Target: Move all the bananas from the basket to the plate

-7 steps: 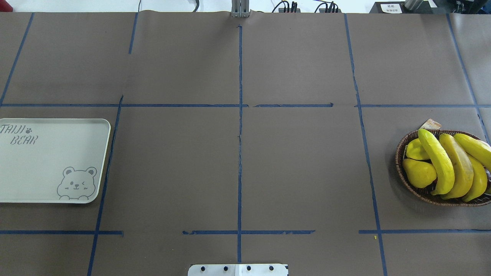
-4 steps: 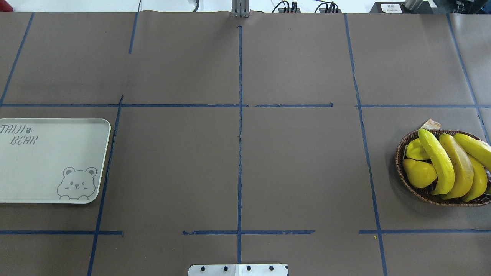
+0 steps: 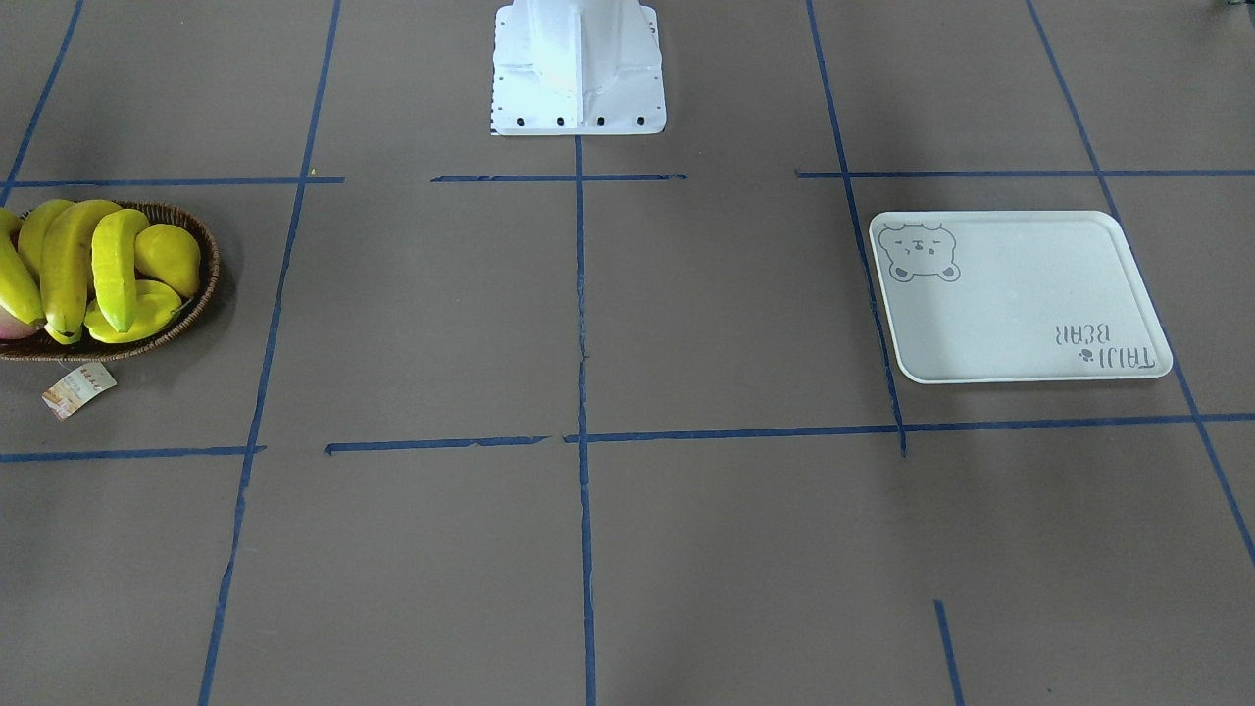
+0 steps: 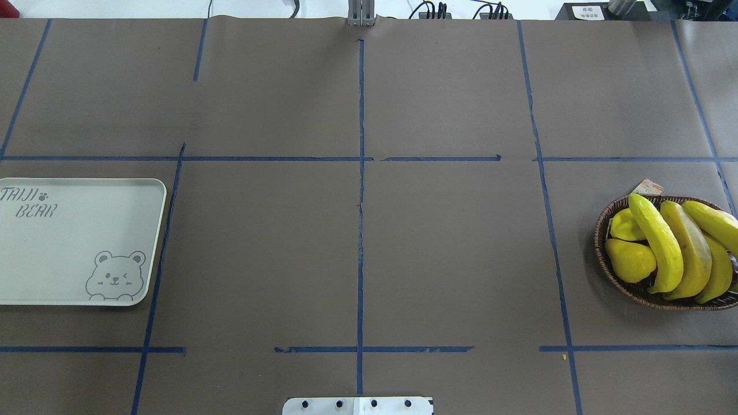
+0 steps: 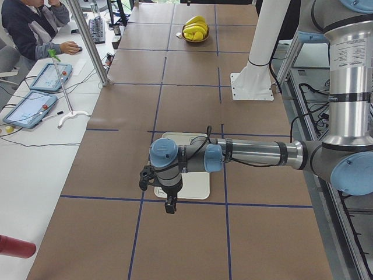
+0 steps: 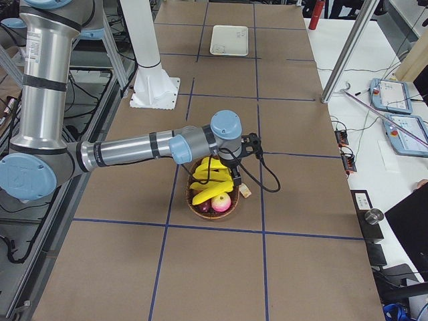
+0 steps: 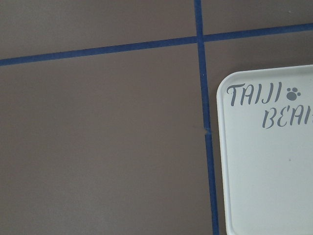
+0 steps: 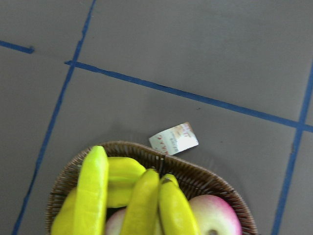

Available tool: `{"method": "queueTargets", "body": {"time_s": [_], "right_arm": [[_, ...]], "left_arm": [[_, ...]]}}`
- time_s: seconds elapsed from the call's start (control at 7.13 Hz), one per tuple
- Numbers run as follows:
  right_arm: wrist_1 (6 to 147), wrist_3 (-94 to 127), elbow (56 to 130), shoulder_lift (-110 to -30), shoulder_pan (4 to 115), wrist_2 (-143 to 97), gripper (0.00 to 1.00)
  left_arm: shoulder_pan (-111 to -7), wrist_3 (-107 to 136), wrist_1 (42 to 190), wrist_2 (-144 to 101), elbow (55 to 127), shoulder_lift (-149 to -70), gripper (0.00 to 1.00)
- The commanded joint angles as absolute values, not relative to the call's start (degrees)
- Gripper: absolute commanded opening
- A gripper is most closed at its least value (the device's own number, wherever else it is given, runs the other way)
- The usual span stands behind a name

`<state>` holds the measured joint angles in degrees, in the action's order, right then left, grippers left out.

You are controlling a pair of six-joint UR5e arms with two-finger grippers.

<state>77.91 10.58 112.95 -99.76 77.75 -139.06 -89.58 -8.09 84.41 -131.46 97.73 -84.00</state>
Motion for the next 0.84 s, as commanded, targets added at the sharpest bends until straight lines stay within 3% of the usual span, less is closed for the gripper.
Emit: {"method": "queueTargets", "body": {"time_s": [0.0, 0.42, 0.7], "right_arm": [[75.85, 27.18, 119.59, -99.84, 67.29, -133.55, 0.99], [66.07, 48.19, 120.24, -102.90, 51.29, -117.92, 0.99], [61.00, 47.91, 119.27, -107.74, 49.40, -116.46, 0.96]], "left_arm": [[-89.30, -8.09, 84.37, -131.48, 97.47, -83.94, 0.99], [-88.95, -8.09, 84.29, -131.48, 97.47, -83.94, 0.99], [-88.51, -8.09, 84.37, -131.48, 97.38, -83.94, 0.99]]}}
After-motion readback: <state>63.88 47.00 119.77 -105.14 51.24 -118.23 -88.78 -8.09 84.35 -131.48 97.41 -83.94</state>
